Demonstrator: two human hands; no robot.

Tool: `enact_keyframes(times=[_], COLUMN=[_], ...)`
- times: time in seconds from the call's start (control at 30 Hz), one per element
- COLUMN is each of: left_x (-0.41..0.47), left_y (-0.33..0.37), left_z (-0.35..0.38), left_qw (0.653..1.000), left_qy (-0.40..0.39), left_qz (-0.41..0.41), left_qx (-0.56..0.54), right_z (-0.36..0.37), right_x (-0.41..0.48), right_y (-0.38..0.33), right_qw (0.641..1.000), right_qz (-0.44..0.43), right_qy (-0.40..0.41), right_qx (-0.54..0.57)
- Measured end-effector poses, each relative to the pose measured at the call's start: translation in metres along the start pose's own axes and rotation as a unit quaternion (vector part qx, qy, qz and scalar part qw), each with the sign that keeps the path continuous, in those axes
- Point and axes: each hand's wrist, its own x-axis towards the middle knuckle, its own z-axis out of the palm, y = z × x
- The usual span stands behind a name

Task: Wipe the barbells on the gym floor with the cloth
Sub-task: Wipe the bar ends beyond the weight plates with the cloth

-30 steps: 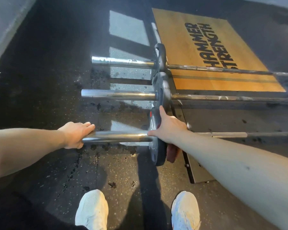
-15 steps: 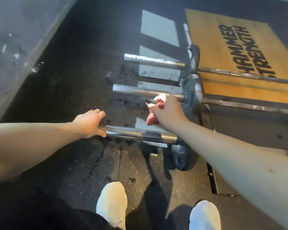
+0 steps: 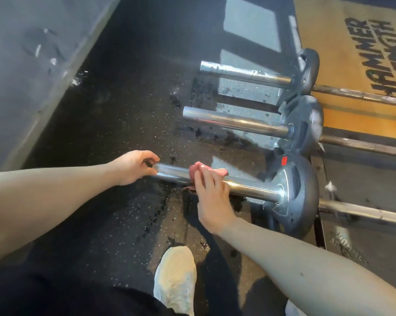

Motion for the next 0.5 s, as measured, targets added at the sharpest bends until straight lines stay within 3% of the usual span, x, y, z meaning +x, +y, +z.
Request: enact_keyframes(times=[0.13, 0.27, 0.4, 0.5], left_x=[-0.001, 0.001, 0.003, 0.001], left_y=[-0.004, -0.005, -0.012, -0.014], left_z=[0.001, 0.001, -0.001, -0.001], left_qw=[0.999, 0.999, 0.996, 0.994], left_qy=[0.018, 0.023, 0.028, 0.027], left_qz=[0.021, 0.028, 0.036, 0.058], left_qx=[0.039, 0.040, 0.075, 0.092], right_z=[0.007, -0.002, -0.007, -0.013], right_x=[0.051, 0.076, 0.057, 0.040], right_y=[-0.044, -0.028, 0.030, 0.068], right_qw=[0.993, 0.975, 0.974, 0.984], right_qz=[-0.103, -0.183, -0.197, -0.164], right_qy=[-0.019, -0.023, 0.011, -0.015], right_qx=[-0.053, -0.120, -0.110, -0.070])
